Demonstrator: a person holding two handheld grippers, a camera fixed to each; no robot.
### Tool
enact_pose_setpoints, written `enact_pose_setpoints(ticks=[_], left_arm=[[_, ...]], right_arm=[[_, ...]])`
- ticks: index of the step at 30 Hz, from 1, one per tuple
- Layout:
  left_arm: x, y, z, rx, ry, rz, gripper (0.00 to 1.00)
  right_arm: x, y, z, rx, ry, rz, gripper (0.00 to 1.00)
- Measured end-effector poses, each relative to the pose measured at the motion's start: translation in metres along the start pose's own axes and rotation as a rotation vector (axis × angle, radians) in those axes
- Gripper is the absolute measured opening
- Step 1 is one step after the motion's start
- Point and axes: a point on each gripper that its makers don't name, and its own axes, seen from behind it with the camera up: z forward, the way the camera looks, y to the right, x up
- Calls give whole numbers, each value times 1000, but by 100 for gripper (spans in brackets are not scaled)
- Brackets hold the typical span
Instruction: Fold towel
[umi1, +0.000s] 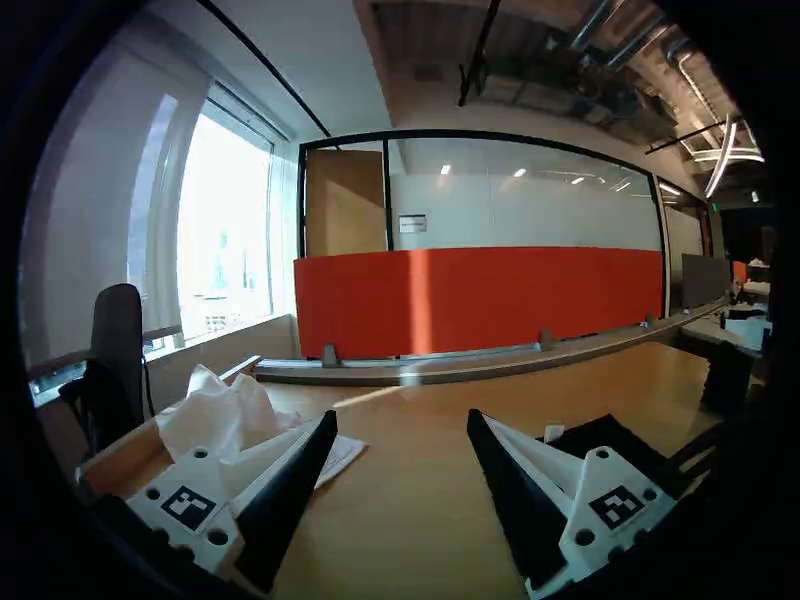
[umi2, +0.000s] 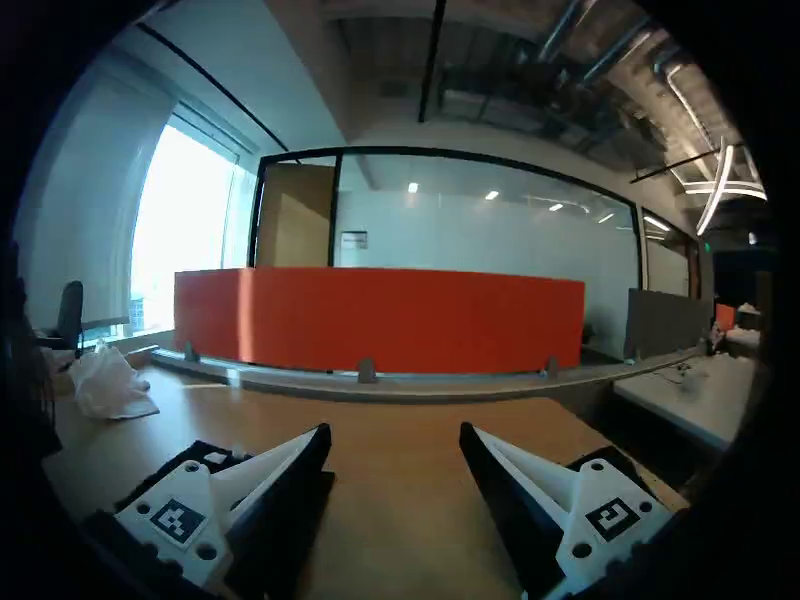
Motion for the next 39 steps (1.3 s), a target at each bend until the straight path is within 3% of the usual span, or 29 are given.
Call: enact_pose_setpoints(ticks=[8,20,28,39], left_arm=[[48,5,-6,-16,7,6,96],[48,18,-16,-70,-74,18,96],[38,35,-25,-181,-143,75,96],[18,63,-34,-353,-227,117,97]], right_arm=[[54,5,-12,-11,4,7,100],[69,2,-20,31,-47,-29,100],[60,-22,-28,152,-123,-106,100],[29,-63,-45,385,-269,-200,100]])
